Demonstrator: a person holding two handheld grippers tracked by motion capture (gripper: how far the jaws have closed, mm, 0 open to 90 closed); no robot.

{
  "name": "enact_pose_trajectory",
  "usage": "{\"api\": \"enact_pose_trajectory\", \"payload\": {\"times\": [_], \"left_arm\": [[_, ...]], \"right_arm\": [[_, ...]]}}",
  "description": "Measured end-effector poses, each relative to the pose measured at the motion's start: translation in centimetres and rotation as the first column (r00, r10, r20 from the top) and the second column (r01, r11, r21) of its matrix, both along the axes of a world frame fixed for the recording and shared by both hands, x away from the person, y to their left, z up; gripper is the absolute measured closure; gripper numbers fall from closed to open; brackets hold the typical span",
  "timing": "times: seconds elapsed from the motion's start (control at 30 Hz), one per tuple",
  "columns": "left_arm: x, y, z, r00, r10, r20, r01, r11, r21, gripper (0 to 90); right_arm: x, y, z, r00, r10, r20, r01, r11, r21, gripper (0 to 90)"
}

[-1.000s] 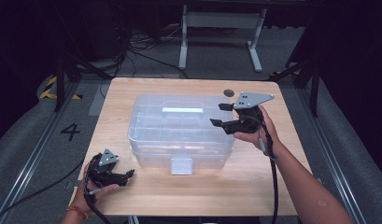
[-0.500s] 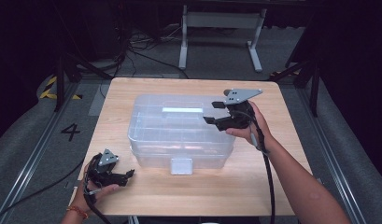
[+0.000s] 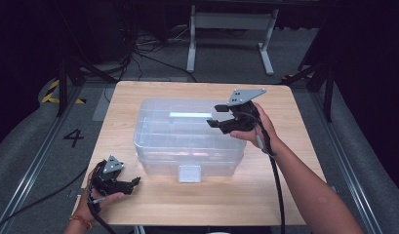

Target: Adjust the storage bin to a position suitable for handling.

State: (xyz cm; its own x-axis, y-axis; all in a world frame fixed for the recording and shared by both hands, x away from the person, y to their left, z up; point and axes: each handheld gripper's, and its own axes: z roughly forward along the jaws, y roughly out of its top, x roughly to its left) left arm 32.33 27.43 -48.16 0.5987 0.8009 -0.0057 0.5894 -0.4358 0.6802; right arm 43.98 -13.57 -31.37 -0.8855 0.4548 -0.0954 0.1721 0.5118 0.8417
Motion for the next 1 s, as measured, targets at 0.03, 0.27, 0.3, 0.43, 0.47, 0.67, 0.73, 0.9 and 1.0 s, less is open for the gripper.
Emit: {"api": "enact_pose_trajectory", "payload": {"times": [0.03, 0.27, 0.3, 0.43, 0.47, 0.67, 0.73, 0.9, 1.0], "left_arm": [[0.0, 0.0, 0.0, 1.0000, 0.001, 0.001, -0.001, 1.0000, -0.001, 12.8], [0.0, 0.0, 0.0, 1.0000, 0.001, 0.000, -0.001, 1.0000, -0.001, 12.8], [0.0, 0.0, 0.0, 1.0000, 0.000, 0.000, 0.000, 1.0000, -0.001, 12.8], [0.0, 0.0, 0.0, 1.0000, -0.001, 0.000, 0.001, 1.0000, -0.001, 12.9], [0.0, 0.0, 0.0, 1.0000, -0.002, 0.000, 0.002, 1.0000, 0.000, 12.9], [0.0, 0.0, 0.0, 1.0000, -0.004, 0.001, 0.004, 1.0000, 0.000, 13.1], [0.0, 0.0, 0.0, 1.0000, -0.005, 0.001, 0.005, 1.0000, 0.000, 13.2], [0.0, 0.1, 0.0, 1.0000, 0.000, 0.007, 0.000, 1.0000, -0.001, 15.7], [0.0, 0.1, 0.0, 1.0000, 0.002, 0.003, -0.002, 1.0000, -0.002, 16.1]], "right_arm": [[0.0, 0.2, 0.1, 1.0000, 0.000, 0.003, 0.000, 1.0000, -0.005, 41.2], [0.2, 0.9, 0.2, 0.9992, 0.038, -0.012, -0.039, 0.9982, -0.046, 54.5], [0.2, 0.9, 0.2, 0.9992, 0.038, -0.012, -0.039, 0.9982, -0.046, 54.5], [0.2, 1.0, 0.2, 0.9982, 0.056, -0.021, -0.057, 0.9972, -0.049, 60.9], [0.1, 1.2, 0.2, 0.9983, 0.054, -0.021, -0.055, 0.9969, -0.057, 63.0], [-0.2, 1.4, 0.3, 0.9966, 0.080, -0.021, -0.081, 0.9943, -0.068, 75.1], [-0.4, 1.6, 0.4, 0.9977, 0.067, -0.010, -0.068, 0.9946, -0.079, 76.0], [-0.4, 1.8, 0.6, 0.9985, 0.049, -0.025, -0.051, 0.9949, -0.087, 76.3], [-0.4, 1.8, 0.7, 0.9988, 0.039, -0.029, -0.041, 0.9956, -0.084, 76.4]]}}
